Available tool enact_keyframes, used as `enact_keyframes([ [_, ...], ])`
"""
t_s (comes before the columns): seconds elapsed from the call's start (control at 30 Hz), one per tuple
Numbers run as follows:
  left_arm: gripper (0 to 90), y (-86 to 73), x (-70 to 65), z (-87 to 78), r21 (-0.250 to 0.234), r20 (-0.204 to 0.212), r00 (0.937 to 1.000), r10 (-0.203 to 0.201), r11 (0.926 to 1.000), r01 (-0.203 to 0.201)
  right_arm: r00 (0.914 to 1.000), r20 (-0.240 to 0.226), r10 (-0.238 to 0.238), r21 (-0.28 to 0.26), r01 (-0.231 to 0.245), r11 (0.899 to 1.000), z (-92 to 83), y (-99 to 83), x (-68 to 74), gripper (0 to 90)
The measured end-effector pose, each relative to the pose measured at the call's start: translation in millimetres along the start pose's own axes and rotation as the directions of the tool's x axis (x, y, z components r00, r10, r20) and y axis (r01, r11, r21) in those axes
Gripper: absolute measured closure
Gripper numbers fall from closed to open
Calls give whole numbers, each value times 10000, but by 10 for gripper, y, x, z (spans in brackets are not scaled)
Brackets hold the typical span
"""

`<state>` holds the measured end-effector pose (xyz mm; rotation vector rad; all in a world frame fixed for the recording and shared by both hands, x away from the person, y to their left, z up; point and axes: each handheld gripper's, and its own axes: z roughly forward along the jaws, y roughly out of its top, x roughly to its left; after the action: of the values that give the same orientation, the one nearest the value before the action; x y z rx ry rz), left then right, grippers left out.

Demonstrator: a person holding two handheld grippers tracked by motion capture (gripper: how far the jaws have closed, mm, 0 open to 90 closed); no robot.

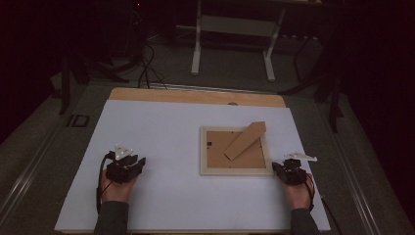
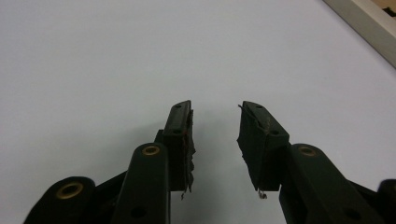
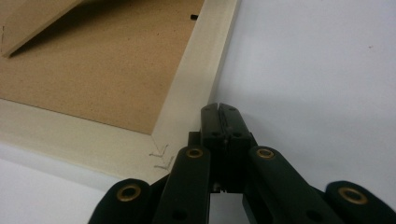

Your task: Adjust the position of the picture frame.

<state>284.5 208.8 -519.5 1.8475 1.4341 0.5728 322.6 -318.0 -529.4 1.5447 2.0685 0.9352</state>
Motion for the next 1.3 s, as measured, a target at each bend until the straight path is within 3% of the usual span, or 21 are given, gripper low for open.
enact_keyframes([
  [0.43, 675, 5, -35, 25, 106, 144, 9999, 34, 9999, -36, 9999, -27, 113, 20, -113, 9999, 24, -2, -11, 900],
  [0.73, 723, 4, -42, 28, 133, 2, 10000, -36, 9999, 35, 9999, -20, 112, 3, -112, 9999, 29, 0, -10, 900],
  [1.17, 749, -4, -93, 67, 125, -114, 9996, 239, 9996, -238, 10000, -44, -27, 45, 27, 10000, 25, -2, 10, 900],
  [1.3, 779, -5, -113, 81, 320, -203, 9991, 364, 9988, -357, 9999, -94, -95, 59, 95, 9999, 24, -4, 20, 900],
])
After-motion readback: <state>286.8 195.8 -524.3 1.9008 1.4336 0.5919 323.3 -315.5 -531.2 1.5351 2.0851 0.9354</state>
